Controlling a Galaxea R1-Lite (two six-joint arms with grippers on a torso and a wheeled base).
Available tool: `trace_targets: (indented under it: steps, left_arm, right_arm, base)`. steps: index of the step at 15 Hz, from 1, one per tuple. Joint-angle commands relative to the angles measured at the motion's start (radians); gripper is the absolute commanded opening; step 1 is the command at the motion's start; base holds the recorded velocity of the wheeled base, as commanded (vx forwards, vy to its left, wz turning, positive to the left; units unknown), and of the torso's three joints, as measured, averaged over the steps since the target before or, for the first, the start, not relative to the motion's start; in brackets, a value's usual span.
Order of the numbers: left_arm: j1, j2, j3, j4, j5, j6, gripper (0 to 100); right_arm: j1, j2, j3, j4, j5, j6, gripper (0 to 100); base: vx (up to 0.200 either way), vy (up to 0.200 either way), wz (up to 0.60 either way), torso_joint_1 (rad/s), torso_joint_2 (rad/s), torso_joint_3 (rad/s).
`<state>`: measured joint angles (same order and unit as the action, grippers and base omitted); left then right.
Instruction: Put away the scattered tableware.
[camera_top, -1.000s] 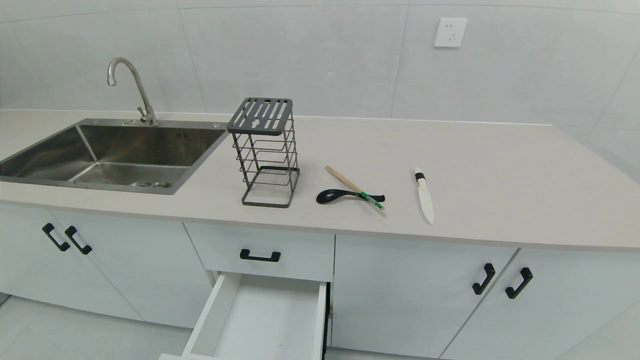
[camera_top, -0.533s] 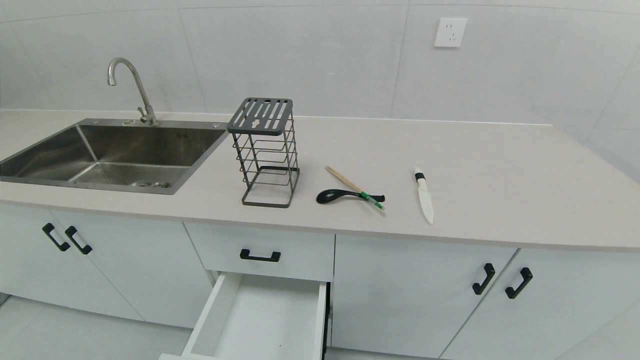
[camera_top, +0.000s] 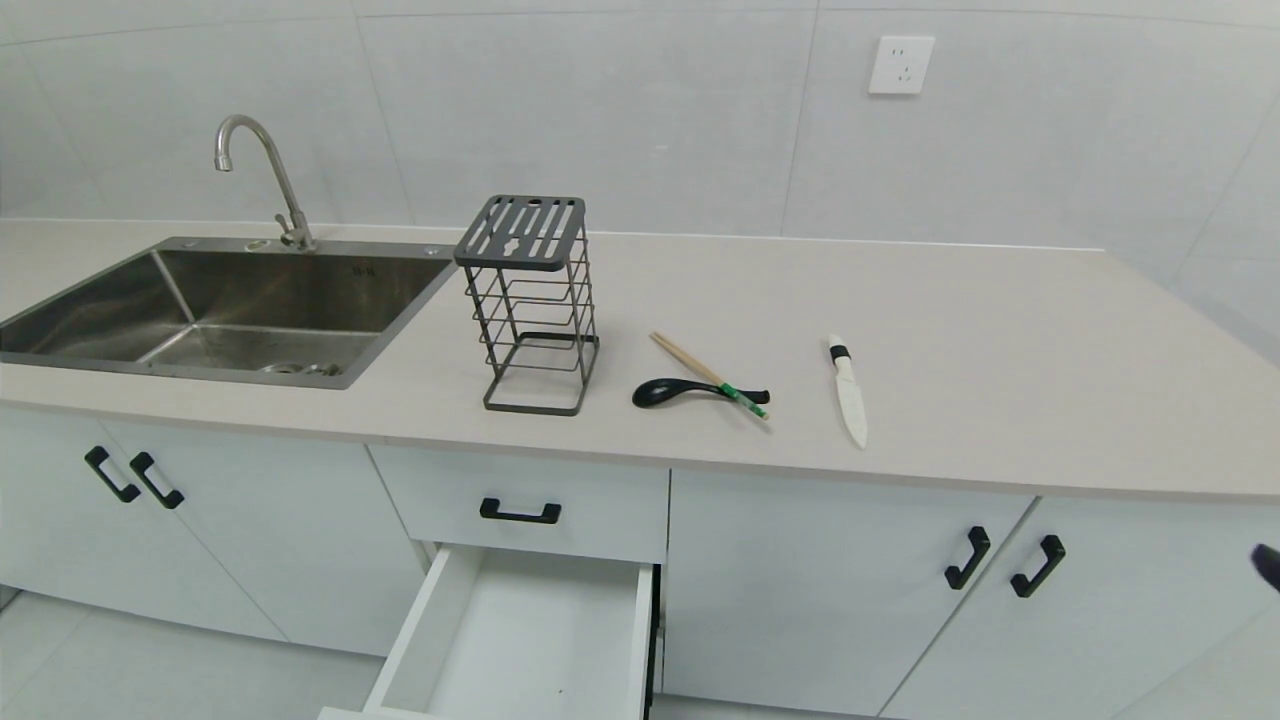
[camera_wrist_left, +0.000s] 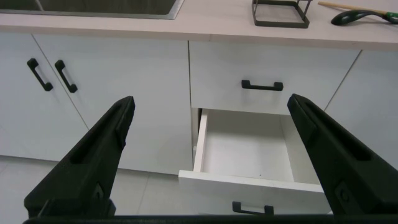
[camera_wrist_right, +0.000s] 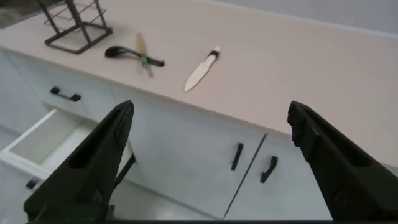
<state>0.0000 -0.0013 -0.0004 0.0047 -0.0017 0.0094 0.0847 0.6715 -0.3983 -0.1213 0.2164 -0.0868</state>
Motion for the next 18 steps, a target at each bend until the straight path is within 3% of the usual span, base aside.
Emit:
trace_targets:
  steps: [1, 5, 9, 13, 18]
  left_arm:
    - [0.000, 0.001, 0.000, 0.000, 0.000, 0.000, 100]
    - [0.000, 0.001, 0.000, 0.000, 0.000, 0.000, 100]
    - [0.000, 0.001, 0.000, 0.000, 0.000, 0.000, 100]
    - [0.000, 0.001, -0.001, 0.000, 0.000, 0.000, 100]
    - [0.000, 0.001, 0.000, 0.000, 0.000, 0.000, 100]
  right_arm:
    - [0.110, 0.257, -0.037, -0.003, -0.002, 0.006, 100]
    - [0.193, 0.467, -0.105, -0.001, -0.009, 0.002, 100]
    - [0.248, 0.760, -0.361, 0.048, -0.020, -0.008, 100]
    - [0.259, 0.889, -0.444, -0.029, -0.083, -0.008, 100]
    - [0.354, 1.091, -0.651, -0.032, -0.129, -0.001, 100]
  base:
    - [0.000, 0.000, 0.00, 0.000, 0.00, 0.000]
    - [0.000, 0.000, 0.00, 0.000, 0.00, 0.000]
    - [0.000, 0.000, 0.00, 0.000, 0.00, 0.000]
    - [0.000, 0.000, 0.00, 0.000, 0.00, 0.000]
    - [0.000, 0.000, 0.00, 0.000, 0.00, 0.000]
